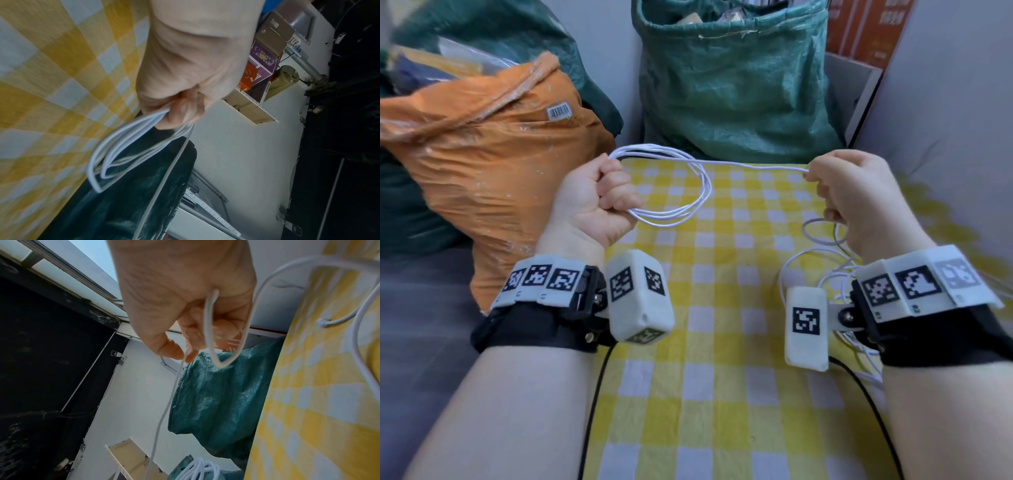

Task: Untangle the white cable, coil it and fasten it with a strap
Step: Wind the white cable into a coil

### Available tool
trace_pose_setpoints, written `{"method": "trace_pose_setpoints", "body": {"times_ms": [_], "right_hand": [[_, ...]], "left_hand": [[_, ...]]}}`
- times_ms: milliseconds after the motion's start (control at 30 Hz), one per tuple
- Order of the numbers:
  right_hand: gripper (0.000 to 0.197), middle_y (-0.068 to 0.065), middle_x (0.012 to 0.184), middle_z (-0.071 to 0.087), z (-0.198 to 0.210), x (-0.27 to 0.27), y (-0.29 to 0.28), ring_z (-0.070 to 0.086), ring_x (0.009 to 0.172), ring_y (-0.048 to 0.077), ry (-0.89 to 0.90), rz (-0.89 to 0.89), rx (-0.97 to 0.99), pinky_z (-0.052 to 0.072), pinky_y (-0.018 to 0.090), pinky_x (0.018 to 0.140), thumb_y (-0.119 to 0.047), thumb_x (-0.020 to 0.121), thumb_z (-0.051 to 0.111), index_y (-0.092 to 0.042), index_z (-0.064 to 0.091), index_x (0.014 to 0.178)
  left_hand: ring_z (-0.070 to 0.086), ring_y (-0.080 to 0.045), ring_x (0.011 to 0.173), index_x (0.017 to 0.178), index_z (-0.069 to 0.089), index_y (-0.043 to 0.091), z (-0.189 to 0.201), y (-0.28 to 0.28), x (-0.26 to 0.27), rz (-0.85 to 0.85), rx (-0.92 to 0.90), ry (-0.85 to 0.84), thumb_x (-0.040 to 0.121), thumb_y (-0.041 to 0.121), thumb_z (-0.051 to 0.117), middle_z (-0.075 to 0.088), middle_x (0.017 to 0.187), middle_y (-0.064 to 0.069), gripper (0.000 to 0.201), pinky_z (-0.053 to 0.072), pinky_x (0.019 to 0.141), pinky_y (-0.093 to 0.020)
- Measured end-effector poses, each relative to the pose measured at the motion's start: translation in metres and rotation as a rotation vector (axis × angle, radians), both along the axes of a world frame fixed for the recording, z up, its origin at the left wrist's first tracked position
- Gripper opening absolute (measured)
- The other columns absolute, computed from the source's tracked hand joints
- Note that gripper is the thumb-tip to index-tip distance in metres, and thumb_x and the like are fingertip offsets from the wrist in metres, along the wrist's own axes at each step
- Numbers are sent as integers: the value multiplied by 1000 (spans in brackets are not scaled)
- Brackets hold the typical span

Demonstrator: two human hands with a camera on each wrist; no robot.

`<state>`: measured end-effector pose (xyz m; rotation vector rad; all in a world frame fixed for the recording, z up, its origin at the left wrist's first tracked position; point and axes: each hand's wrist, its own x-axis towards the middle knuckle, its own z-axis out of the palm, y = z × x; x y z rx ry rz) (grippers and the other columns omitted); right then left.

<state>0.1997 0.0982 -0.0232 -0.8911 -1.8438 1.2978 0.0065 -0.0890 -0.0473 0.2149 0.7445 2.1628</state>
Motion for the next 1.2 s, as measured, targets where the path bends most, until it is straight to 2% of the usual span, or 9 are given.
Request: {"method": "trace_pose_setpoints", "body": {"times_ms": [233,333,433,633,800,867,1000,1100,1200], "right_hand": [[20,-4,61,47,-1,6,9,37,48,10,203,-185,-71,34,18,42,-3,75,56,-21,61,68],[20,-4,63,47,-2,3,8,42,49,8,232,-150,-114,42,19,45,-3,76,58,-22,55,68],[26,-1,56,44,-2,1,3,43,36,6,277,-83,-113,51,23,50,-1,76,61,-20,46,68],[20,4,71,62,-5,-4,-2,56,48,14,232,-24,40,55,31,57,-5,75,69,-21,57,73],[20,-4,91,68,-6,-8,-6,62,63,14,86,-4,231,59,46,71,-11,75,64,-30,61,80],[22,-4,96,67,-6,-9,-9,60,58,8,23,55,274,59,35,61,-7,82,60,-29,62,85],[27,-8,91,71,-4,-9,-20,46,40,-2,-247,274,381,38,13,42,-8,91,50,-28,67,88],[28,-12,86,72,-3,-8,-28,46,42,-3,-473,414,428,35,11,42,-8,93,45,-26,64,101],[19,-17,82,73,-2,-7,-35,48,49,0,-575,514,391,43,19,51,-12,92,46,-24,56,101]], "left_hand": [[18,-9,26,51,37,16,-4,-16,-16,192,168,-227,99,22,31,22,35,6,49,22,31,-20],[17,-8,27,52,37,17,-3,-12,-14,210,136,-191,100,22,31,21,36,7,48,22,31,-20],[19,-8,27,54,38,17,-2,-8,-8,158,88,-131,99,23,32,22,36,7,46,23,31,-19],[23,-9,27,60,38,20,0,-4,-1,-27,17,-6,100,32,30,24,38,6,42,23,36,-15],[23,-9,29,62,39,20,6,1,7,-88,60,47,100,34,31,24,38,5,41,24,37,-14],[25,-9,29,63,39,20,9,2,9,-89,89,62,99,35,31,25,38,4,40,27,36,-15],[26,-7,30,66,39,21,13,3,13,-87,114,130,99,35,30,26,39,5,37,29,39,-16],[26,-6,34,70,40,20,15,5,17,-103,83,222,99,32,30,26,43,7,33,31,42,-16],[27,-4,37,74,41,19,17,8,25,-149,-1,338,101,29,27,28,46,9,32,35,45,-16]]}}
